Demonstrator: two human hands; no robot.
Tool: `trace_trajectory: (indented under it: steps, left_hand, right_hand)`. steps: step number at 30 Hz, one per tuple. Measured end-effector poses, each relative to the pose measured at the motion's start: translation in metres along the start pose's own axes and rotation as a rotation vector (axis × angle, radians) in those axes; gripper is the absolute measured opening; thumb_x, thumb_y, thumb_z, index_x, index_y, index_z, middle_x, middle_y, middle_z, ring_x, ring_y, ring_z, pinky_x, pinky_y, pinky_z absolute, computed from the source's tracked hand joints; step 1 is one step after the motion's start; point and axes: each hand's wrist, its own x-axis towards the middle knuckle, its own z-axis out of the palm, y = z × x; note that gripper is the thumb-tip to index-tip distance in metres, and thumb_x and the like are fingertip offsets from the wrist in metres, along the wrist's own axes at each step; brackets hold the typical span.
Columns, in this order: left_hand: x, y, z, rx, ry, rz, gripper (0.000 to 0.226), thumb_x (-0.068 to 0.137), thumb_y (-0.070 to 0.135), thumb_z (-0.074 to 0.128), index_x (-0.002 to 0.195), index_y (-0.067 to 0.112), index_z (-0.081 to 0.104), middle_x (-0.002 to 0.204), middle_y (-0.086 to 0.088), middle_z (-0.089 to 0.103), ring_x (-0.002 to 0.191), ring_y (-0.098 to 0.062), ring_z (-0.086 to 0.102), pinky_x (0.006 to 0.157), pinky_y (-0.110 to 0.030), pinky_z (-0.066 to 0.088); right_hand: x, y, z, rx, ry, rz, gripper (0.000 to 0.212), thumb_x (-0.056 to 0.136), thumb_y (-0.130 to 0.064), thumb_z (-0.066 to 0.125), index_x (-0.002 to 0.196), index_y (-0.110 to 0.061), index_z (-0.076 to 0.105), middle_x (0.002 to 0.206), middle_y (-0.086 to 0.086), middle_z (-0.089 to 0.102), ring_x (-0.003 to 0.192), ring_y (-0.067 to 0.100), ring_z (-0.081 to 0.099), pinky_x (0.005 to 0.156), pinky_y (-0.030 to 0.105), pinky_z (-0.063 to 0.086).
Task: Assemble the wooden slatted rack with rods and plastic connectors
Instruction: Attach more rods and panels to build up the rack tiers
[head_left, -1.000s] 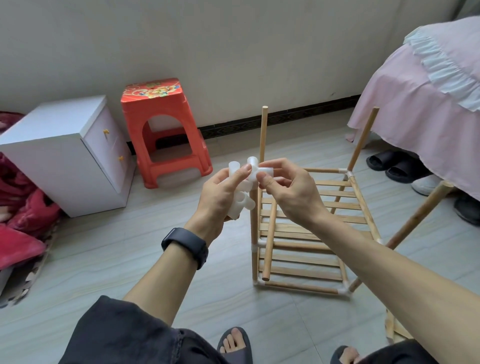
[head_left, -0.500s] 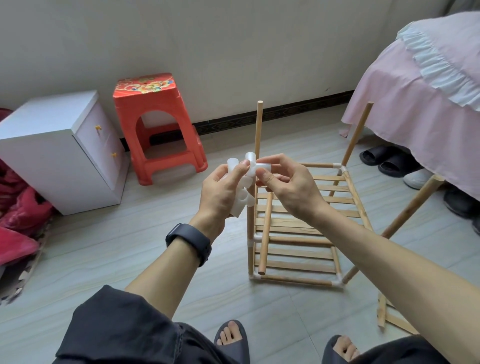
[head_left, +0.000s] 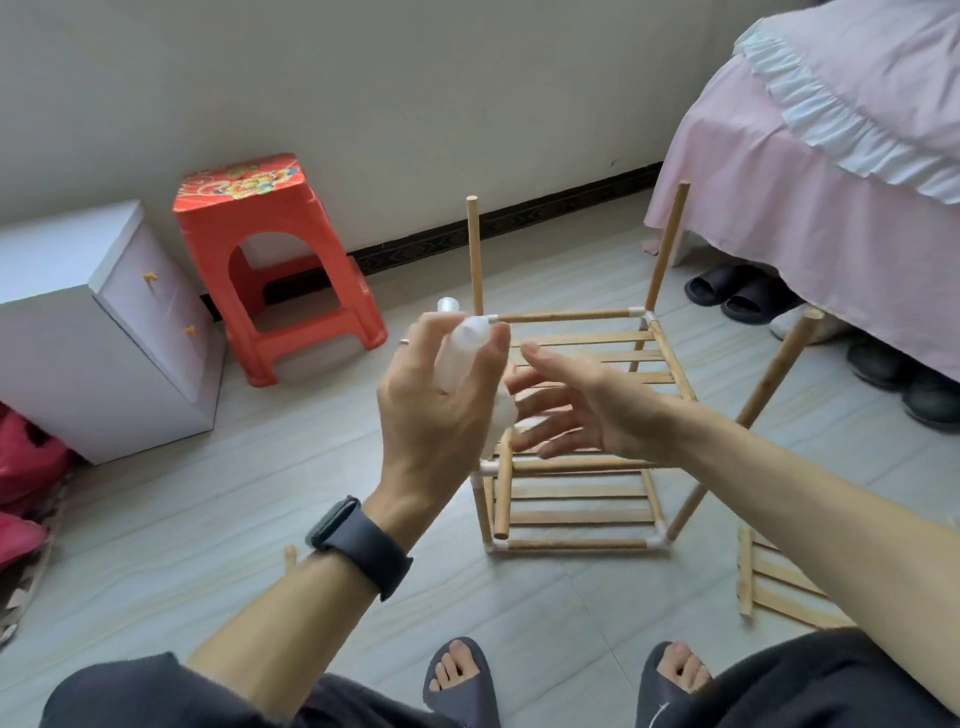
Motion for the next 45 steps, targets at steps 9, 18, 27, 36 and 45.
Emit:
trace_trajectory:
  steps: [9,18,27,36,45]
  left_hand:
    - [-0.001,-0.009,0.131,-0.046,-0.257,-0.156,0.024,0.103,0.048,0.048,0.110,0.025,0.052,0.092,0.009,0.062,0.081,-0.007,0.064,0.068,-0.031,0.058]
    - [-0.010,-0.149,0.201,0.562,-0.606,-0.155,0.032,0.105,0.042,0.040,0.128,0.020,0.045,0.128,-0.010,0.050,0.106,-0.025,0.048,0.082,-0.037,0.043]
    - [-0.003,-0.155,0.203,0.789,-1.041,-0.222,0.069,0.090,0.053,0.057,0.150,0.042,0.025,0.164,-0.003,0.016,0.149,-0.031,0.016,0.110,-0.060,0.032]
    - [0.086,0.012,0.159,-0.202,-0.851,-0.332,0.033,0.095,0.046,0.062,0.116,0.022,0.067,0.102,-0.002,0.069,0.096,-0.020,0.067,0.081,-0.031,0.054]
    - [0.070,0.058,0.145,0.018,-0.886,0.064,0.018,0.086,0.047,0.070,0.103,0.040,0.072,0.095,0.012,0.068,0.080,-0.005,0.067,0.070,-0.023,0.058]
  right_hand:
    - [-0.043,0.035,-0.053,0.460,0.274,0.047,0.046,0.103,-0.046,0.049,0.121,-0.008,0.069,0.100,0.016,0.070,0.092,0.028,0.069,0.086,0.036,0.057]
    - [-0.065,0.045,-0.085,-0.226,0.773,-0.044,0.034,0.104,-0.053,0.041,0.090,-0.026,0.056,0.099,0.006,0.068,0.091,0.015,0.070,0.085,0.039,0.058]
    - [-0.073,0.041,-0.090,-0.251,0.738,-0.149,0.041,0.101,-0.052,0.048,0.093,-0.015,0.065,0.091,0.007,0.070,0.080,0.009,0.073,0.085,0.041,0.060]
    - [-0.098,0.014,-0.096,0.196,0.731,-0.265,0.045,0.101,-0.049,0.049,0.106,-0.008,0.068,0.104,0.014,0.076,0.072,0.017,0.066,0.071,0.031,0.054]
    - [-0.110,0.009,-0.090,0.137,0.851,-0.280,0.052,0.097,-0.054,0.052,0.105,-0.007,0.074,0.088,0.005,0.076,0.063,0.012,0.061,0.067,0.027,0.055]
